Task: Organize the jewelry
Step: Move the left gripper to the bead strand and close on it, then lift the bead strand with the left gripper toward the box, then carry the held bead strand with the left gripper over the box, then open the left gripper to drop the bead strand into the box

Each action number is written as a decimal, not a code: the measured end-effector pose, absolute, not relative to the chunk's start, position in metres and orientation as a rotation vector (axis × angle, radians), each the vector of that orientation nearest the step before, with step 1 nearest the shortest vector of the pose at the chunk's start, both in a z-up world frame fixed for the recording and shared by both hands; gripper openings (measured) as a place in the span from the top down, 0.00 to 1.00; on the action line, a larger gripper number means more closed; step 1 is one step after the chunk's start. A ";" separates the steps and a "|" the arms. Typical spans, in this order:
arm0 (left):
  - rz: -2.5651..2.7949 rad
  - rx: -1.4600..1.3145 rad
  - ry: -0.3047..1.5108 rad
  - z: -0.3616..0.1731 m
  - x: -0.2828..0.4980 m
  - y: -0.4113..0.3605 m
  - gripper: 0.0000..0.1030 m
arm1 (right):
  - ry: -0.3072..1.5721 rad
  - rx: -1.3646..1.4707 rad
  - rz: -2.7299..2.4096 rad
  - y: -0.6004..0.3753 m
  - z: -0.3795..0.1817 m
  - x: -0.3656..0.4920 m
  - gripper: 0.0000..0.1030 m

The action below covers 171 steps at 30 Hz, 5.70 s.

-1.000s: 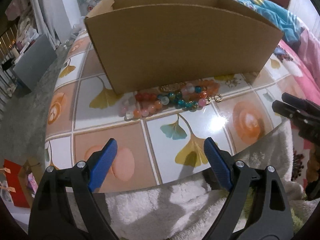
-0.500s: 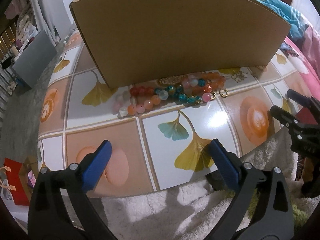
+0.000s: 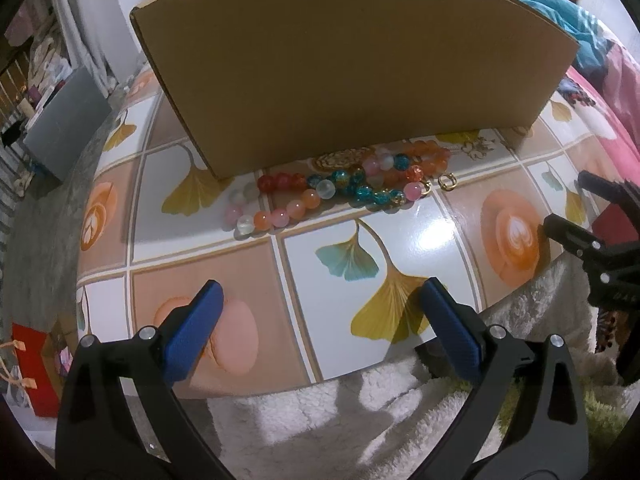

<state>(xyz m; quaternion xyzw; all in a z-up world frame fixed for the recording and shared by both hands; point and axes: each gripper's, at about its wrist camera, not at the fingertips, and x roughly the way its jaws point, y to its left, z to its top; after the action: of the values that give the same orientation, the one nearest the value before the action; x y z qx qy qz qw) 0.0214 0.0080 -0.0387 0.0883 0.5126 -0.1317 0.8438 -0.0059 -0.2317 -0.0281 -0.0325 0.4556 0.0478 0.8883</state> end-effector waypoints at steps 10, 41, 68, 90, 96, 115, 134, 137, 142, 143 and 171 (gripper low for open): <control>-0.365 0.164 0.911 -0.016 0.007 0.026 0.16 | 0.802 0.090 0.243 -0.232 0.010 -0.014 0.08; -0.564 0.310 0.852 -0.001 0.007 0.012 0.91 | 0.818 0.141 0.390 -0.197 0.007 -0.004 0.34; -0.421 0.083 0.949 -0.017 -0.006 0.062 0.74 | 0.918 0.232 0.550 -0.157 -0.012 0.002 0.59; -0.446 0.260 0.921 -0.027 0.018 0.032 0.91 | 0.994 0.048 0.496 -0.113 -0.023 0.028 0.90; -0.439 0.253 0.910 -0.023 0.015 0.032 0.92 | 0.987 0.128 0.507 -0.128 -0.020 0.025 0.91; -0.615 0.170 0.615 0.141 -0.004 0.014 0.92 | 0.561 0.077 0.573 -0.170 0.117 -0.004 0.91; -0.499 0.249 0.859 0.082 0.138 0.007 0.91 | 1.093 0.119 0.671 -0.132 0.075 0.200 0.90; -0.483 0.266 0.912 0.066 0.141 0.009 0.91 | 1.174 0.080 0.649 -0.118 0.056 0.206 0.90; -0.468 0.268 0.921 0.059 0.146 0.012 0.91 | 1.227 0.025 0.619 -0.103 0.036 0.214 0.89; -0.467 0.259 0.917 0.060 0.147 0.014 0.91 | 1.214 0.014 0.614 -0.103 0.036 0.214 0.89; -0.385 -0.307 0.921 0.040 0.133 0.092 0.35 | 0.772 0.414 0.058 -0.305 0.059 0.091 0.47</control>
<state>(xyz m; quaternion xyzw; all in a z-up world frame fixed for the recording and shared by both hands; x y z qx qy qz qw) 0.1327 0.0923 0.0403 -0.1467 0.4397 -0.1837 0.8668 0.0911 -0.3051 0.0587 0.2005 0.3737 0.0283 0.9052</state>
